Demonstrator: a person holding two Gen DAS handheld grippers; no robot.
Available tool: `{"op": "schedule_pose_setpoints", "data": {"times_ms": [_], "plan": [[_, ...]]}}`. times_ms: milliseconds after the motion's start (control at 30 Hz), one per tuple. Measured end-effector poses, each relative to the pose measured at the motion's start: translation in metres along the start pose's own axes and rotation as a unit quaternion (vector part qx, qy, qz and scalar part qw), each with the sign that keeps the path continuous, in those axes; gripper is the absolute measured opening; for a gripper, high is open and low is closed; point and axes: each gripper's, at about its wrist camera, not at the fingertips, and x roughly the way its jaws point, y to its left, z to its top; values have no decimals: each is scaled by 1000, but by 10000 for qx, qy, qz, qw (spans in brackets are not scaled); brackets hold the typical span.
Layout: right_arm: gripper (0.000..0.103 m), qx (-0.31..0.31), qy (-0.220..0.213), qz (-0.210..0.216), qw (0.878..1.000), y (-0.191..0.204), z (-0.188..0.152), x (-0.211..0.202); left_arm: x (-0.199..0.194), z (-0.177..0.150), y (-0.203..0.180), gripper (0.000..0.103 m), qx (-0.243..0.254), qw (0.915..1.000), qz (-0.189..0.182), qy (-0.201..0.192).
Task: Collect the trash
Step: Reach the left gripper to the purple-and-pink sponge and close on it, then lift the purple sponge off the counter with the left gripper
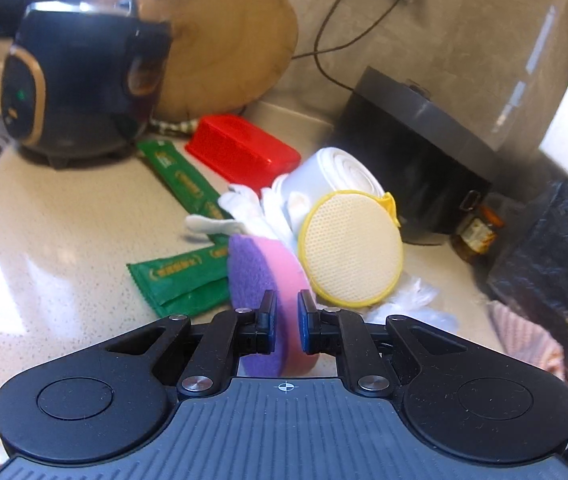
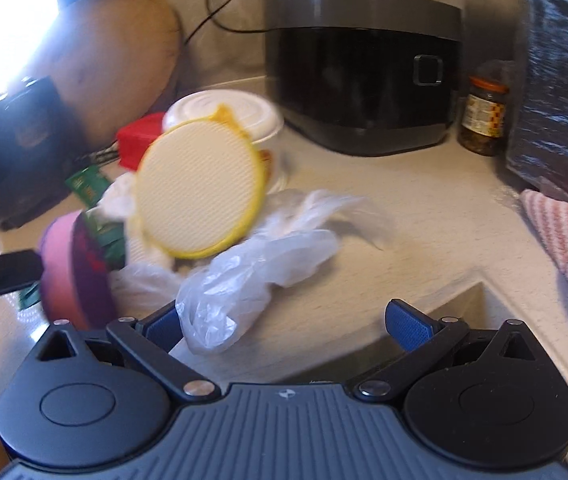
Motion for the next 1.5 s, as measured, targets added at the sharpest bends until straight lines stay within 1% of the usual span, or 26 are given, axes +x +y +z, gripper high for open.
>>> {"op": "schedule_pose_setpoints", "data": {"times_ms": [100,167,267,367,433,500,567,633,700,767,800,867,967,1033,1133,1200,1267,1367,1433,1500], "plan": [[103,-13,-157,-48,9999,-17,4,-7,0,-6,-14,13,80,9993,354,-17],[103,-12,-267,-108,9996,-27,3,-13,2,-10,-25,14,269,9981,544,66],[103,147,-254,-46,9996,-40,-2,-16,5,-12,-39,14,565,9954,768,64],[103,467,-168,115,9987,-54,-8,-14,8,-15,-47,14,693,9937,882,75],[103,559,-158,167,9982,-59,-13,-15,7,-18,-51,14,718,9938,841,99],[103,584,-168,206,9979,-62,-16,-16,5,-20,-56,15,778,9950,598,177],[103,587,-159,251,9978,-63,-18,-16,3,-25,-63,19,913,9948,314,339],[103,595,-154,269,9977,-65,-18,-17,3,-31,-67,21,1026,9935,155,469],[103,598,-143,247,9978,-65,-20,-17,2,-37,-68,22,1059,9933,224,413],[103,586,-127,228,9979,-66,-22,-18,1,-40,-67,28,1133,9919,455,345],[103,575,-114,229,9980,-66,-22,-19,2,-41,-67,29,1180,9904,627,356],[103,543,-95,235,9982,-65,-23,-20,5,-42,-63,29,1204,9887,801,400],[103,487,-73,241,9985,-61,-24,-21,11,-44,-54,28,1144,9874,903,616],[103,440,-70,255,9987,-59,-24,-23,13,-46,-50,28,1125,9864,995,663],[103,397,-95,285,9988,-58,-24,-25,9,-47,-49,28,1155,9877,848,631],[103,381,-84,285,9988,-57,-23,-25,2,-43,-49,28,1108,9906,666,443],[103,373,-75,286,9989,-58,-23,-25,-4,-38,-50,28,1153,9915,546,236],[103,412,-91,269,9987,-61,-23,-25,-2,-33,-54,28,1511,9865,606,173],[103,462,-92,255,9986,-63,-24,-25,5,-35,-57,28,1832,9804,679,259],[103,468,-71,245,9986,-63,-25,-25,14,-38,-58,28,2018,9759,739,381]]}}
